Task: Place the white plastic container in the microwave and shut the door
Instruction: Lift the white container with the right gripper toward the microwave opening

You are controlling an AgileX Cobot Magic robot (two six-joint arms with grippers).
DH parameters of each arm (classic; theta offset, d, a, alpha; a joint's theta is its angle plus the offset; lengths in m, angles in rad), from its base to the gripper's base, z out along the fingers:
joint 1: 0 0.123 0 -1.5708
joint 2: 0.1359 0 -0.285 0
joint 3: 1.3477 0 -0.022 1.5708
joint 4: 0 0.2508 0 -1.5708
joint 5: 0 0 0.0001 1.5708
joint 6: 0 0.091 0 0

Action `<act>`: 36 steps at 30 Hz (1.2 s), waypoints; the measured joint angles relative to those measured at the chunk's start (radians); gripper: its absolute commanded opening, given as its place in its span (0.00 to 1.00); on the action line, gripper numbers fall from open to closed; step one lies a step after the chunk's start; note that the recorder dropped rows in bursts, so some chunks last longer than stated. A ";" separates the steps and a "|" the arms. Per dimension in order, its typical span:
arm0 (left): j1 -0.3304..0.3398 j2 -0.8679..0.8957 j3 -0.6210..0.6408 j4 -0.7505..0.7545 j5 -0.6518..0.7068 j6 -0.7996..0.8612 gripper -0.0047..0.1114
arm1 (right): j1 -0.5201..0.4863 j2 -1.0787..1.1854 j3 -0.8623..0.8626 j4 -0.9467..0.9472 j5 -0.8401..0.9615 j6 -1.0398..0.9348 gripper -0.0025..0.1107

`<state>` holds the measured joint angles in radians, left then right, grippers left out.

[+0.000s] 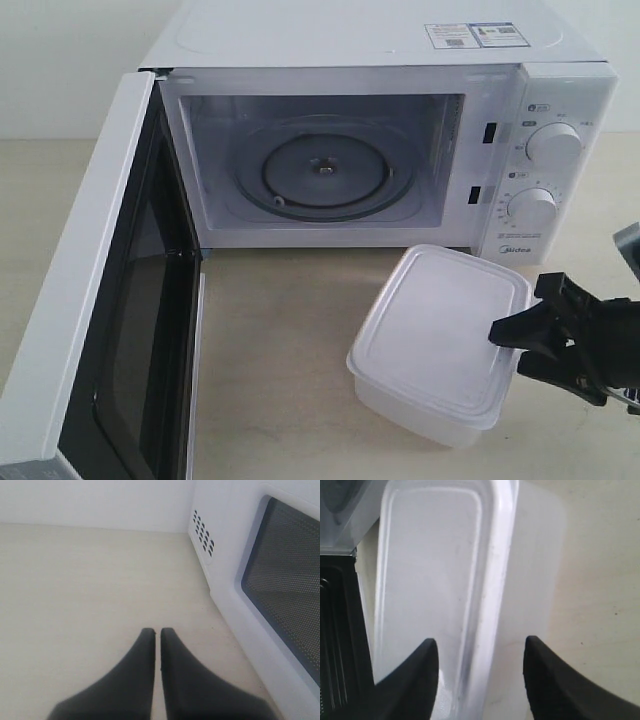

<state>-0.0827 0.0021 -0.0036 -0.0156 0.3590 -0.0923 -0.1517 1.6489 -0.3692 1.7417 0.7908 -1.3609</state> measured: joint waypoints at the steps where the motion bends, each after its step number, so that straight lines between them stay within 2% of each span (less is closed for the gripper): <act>1: 0.000 0.000 0.000 0.000 0.000 0.000 0.08 | 0.000 0.000 0.000 0.000 -0.006 0.000 0.44; 5: 0.000 0.000 0.000 0.000 0.000 0.000 0.08 | 0.001 0.000 -0.001 0.000 -0.020 -0.006 0.42; 11: 0.000 0.000 0.000 0.000 0.000 0.000 0.08 | 0.002 0.000 -0.006 0.000 -0.038 -0.014 0.20; 17: 0.000 0.000 0.000 0.000 0.000 0.000 0.08 | 0.057 0.008 -0.047 0.007 -0.059 -0.011 0.17; 19: 0.000 0.000 0.000 0.000 0.000 0.000 0.08 | 0.075 0.028 -0.052 0.019 -0.056 -0.007 0.02; 28: 0.000 0.000 0.000 0.000 0.000 0.000 0.08 | 0.088 0.022 -0.053 0.009 -0.013 0.009 0.02; 36: 0.000 0.000 0.000 0.000 0.000 0.000 0.08 | 0.092 -0.260 -0.049 -0.016 -0.016 0.220 0.02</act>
<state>-0.0827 0.0021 -0.0036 -0.0156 0.3590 -0.0923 -0.0602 1.3886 -0.4187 1.7261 0.7744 -1.1409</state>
